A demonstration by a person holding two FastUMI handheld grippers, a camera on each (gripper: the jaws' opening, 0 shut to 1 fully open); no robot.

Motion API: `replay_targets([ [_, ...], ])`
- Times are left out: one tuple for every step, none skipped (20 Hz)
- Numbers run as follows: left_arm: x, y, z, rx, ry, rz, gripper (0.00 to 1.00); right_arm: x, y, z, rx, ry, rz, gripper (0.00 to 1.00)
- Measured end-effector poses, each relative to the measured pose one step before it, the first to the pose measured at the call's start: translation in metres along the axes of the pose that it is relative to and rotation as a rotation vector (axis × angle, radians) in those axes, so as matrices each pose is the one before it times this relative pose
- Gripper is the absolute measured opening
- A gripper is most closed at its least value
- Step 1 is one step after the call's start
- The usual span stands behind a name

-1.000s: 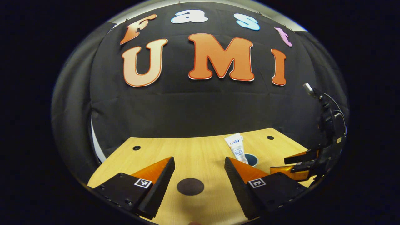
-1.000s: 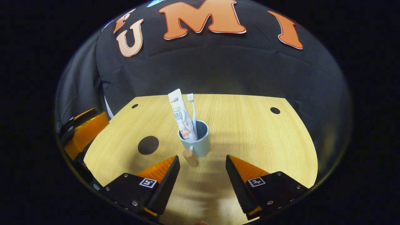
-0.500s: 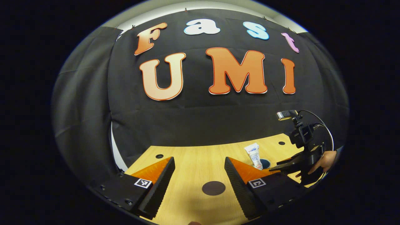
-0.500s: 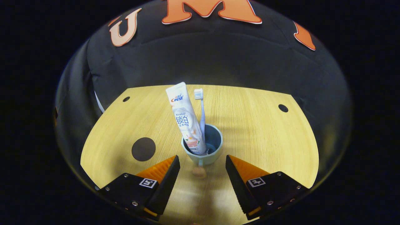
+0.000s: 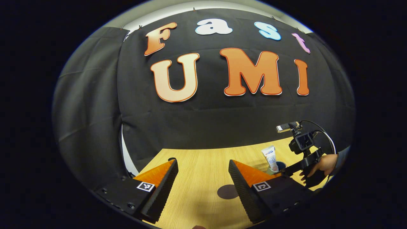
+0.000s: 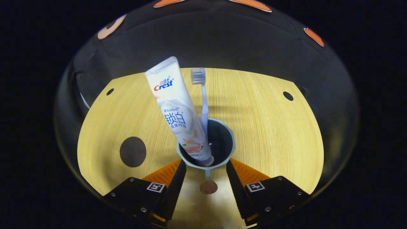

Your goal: Put the toothbrush and toothpaste on the desktop into the cup, then pick up the cup and place it on the coaster on the desktop.

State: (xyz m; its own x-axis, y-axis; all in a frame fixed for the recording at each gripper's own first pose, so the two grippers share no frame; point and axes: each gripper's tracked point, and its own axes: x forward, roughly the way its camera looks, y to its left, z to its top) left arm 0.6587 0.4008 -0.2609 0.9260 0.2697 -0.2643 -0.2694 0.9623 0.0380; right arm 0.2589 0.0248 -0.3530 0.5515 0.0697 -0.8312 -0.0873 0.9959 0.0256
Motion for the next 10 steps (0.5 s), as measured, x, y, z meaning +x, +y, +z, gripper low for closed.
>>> replay_targets([
  [0.00179,0.00079,-0.00266,-0.00402,0.00475,0.00068,0.96,-0.00187,-0.00023,-0.00292,0.00209,0.01680,-0.00415,0.72],
  [0.00202,0.00057,-0.00104,-0.00473,0.00518,-0.00258,0.96,-0.00078,-0.00046,-0.00098,-0.00879,0.01421,-0.00773,0.74],
  [0.00108,0.00046,-0.00073,-0.00465,0.00402,-0.00302,0.96,-0.00004,-0.00041,-0.00157,-0.01289,0.01091,-0.00931,0.72],
  [0.00205,-0.00035,-0.00177,-0.00479,0.00167,-0.00304,0.96,0.00091,-0.00028,-0.00185,-0.01329,0.00898,-0.00971,0.69],
  [0.00182,0.00002,-0.00088,-0.00383,0.00163,-0.00141,0.96,0.00278,0.00110,-0.00595,-0.00707,0.01520,-0.00493,0.66],
  [0.00228,-0.00014,-0.00065,-0.00268,0.00196,-0.00069,0.96,0.00262,0.00256,-0.00650,0.00559,0.02493,0.00373,0.59],
  [0.00145,-0.00011,-0.00205,-0.00311,0.00218,-0.00301,0.96,0.00057,-0.00190,-0.00513,0.01004,0.02378,-0.01316,0.53],
  [0.00054,0.00095,-0.00161,-0.00188,0.00237,-0.00131,0.96,-0.00107,0.00121,-0.00037,0.01655,0.00841,0.00426,0.39],
  [-0.00048,0.00062,-0.00094,-0.00263,0.00104,-0.00122,0.96,0.00137,0.00204,0.00020,0.01209,0.00172,0.00454,0.30],
  [0.00030,0.00114,-0.00060,-0.00270,0.00129,0.00136,0.96,-0.00186,-0.00008,-0.00051,0.00511,0.00435,0.00282,0.28],
])
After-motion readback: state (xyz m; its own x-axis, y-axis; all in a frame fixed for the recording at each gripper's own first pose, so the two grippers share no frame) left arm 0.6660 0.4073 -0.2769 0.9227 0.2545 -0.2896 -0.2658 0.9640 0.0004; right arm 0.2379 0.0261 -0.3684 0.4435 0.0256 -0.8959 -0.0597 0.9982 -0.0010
